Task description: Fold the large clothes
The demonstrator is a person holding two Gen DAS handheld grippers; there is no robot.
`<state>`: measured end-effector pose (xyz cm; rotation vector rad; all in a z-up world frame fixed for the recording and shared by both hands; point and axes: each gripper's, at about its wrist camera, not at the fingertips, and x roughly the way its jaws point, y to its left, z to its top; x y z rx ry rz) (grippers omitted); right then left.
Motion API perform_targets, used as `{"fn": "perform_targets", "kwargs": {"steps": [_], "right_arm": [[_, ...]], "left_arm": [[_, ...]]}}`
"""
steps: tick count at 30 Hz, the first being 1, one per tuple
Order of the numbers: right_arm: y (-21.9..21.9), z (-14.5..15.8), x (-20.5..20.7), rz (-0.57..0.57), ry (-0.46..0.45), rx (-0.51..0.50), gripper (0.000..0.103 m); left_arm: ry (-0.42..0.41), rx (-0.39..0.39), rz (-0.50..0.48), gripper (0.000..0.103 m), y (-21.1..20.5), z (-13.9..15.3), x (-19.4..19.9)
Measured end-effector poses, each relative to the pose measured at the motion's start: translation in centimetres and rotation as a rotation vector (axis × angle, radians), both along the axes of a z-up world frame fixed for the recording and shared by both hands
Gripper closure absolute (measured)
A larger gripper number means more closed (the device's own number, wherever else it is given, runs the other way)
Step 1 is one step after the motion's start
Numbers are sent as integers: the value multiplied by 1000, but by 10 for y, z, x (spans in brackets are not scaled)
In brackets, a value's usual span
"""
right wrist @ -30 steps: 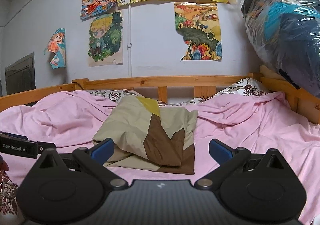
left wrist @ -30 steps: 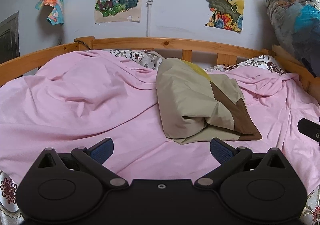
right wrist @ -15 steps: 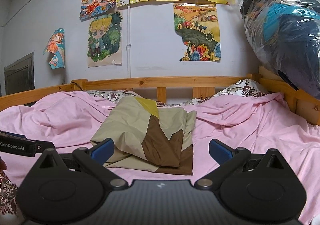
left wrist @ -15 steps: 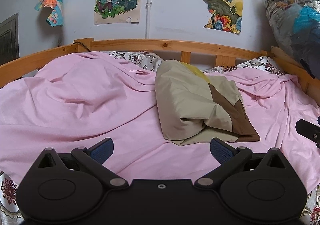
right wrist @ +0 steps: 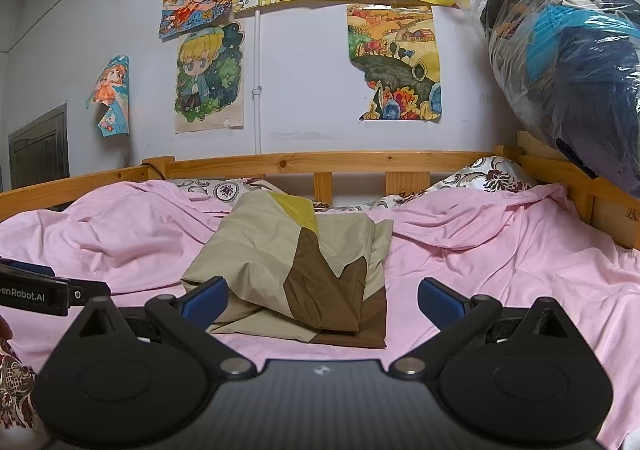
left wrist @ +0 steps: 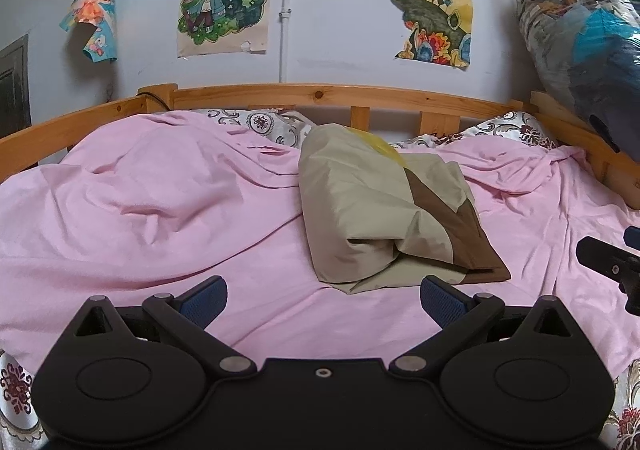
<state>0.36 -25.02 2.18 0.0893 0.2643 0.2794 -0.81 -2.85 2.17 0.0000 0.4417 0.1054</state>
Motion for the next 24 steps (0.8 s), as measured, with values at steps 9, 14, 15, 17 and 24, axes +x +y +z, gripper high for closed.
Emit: {"fn": "perform_targets", "kwargs": {"steps": [9, 14, 15, 17, 24], "right_arm": [[0, 0, 0, 1, 1, 0, 0], [-1, 0, 0, 2, 0, 0, 0], [-1, 0, 0, 2, 0, 0, 0], [-1, 0, 0, 2, 0, -1, 0], [-2, 0, 0, 2, -1, 0, 0]], "left_arm": [[0, -3, -9, 1, 1, -1, 0], [0, -2, -10, 1, 0, -1, 0], [1, -3, -10, 1, 0, -1, 0], [3, -7, -11, 1, 0, -1, 0], [2, -9, -13, 1, 0, 0, 0]]}}
